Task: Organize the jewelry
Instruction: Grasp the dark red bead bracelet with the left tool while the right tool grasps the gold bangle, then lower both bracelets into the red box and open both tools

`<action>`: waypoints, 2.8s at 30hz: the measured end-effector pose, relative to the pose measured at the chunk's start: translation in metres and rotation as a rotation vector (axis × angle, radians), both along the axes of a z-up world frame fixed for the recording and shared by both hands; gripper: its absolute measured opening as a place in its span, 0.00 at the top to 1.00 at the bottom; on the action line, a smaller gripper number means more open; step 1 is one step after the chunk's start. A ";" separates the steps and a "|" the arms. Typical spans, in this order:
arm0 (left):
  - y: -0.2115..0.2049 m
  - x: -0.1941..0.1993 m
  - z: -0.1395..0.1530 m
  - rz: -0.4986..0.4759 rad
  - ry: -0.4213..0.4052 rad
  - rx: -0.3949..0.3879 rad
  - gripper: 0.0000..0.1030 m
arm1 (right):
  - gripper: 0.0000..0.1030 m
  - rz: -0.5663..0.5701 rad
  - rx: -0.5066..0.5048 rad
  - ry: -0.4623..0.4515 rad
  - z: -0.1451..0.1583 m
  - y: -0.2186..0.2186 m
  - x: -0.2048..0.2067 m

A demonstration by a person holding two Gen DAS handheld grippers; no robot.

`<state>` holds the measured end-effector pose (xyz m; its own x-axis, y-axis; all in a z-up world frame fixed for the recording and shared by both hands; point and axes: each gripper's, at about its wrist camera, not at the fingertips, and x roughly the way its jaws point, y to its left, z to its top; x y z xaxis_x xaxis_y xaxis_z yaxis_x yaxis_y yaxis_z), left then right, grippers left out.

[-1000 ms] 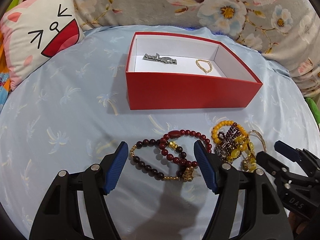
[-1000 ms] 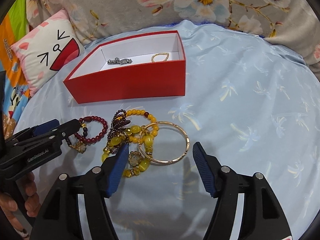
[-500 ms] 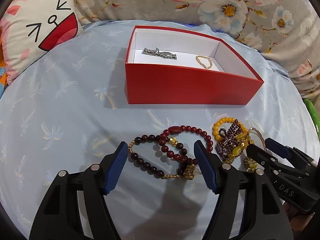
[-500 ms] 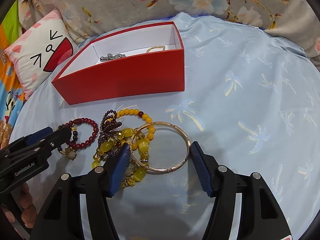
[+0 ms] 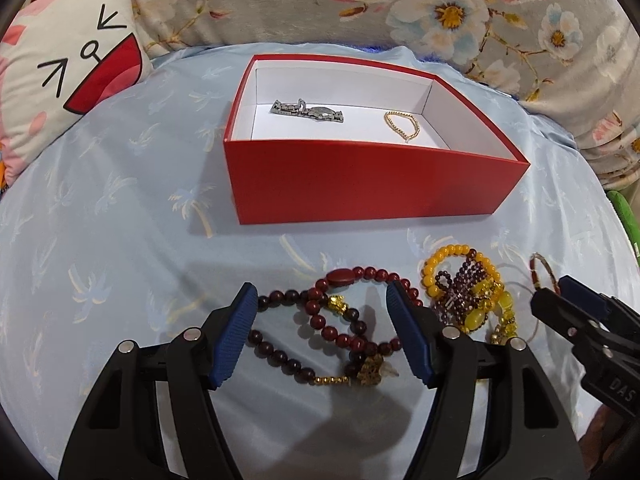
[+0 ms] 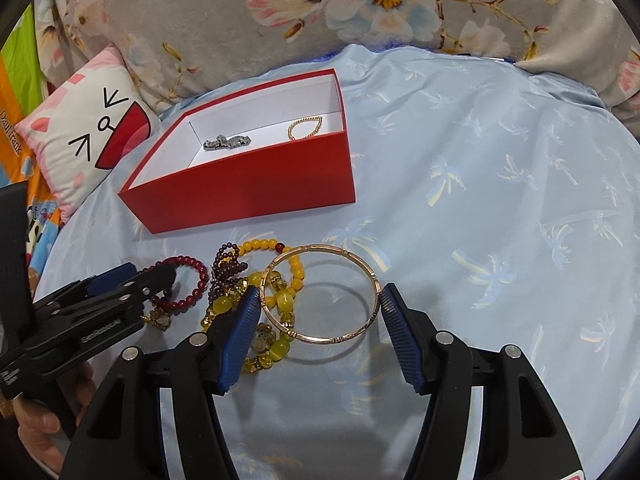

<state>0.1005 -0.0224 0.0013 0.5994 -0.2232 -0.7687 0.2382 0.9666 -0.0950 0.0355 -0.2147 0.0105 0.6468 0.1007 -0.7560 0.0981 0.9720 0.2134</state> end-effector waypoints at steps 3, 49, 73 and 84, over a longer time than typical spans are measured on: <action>-0.001 0.004 -0.002 -0.008 -0.008 0.014 0.49 | 0.42 0.001 0.007 -0.005 0.002 0.000 -0.001; -0.004 0.075 0.123 -0.069 -0.189 -0.145 0.93 | 0.42 0.108 -0.014 -0.174 0.086 0.017 0.091; 0.002 0.133 0.067 0.003 -0.124 -0.106 0.66 | 0.34 0.087 -0.095 -0.075 0.030 0.024 0.156; 0.028 0.079 0.090 0.035 -0.164 -0.107 0.64 | 0.33 0.055 -0.026 -0.138 0.060 0.001 0.094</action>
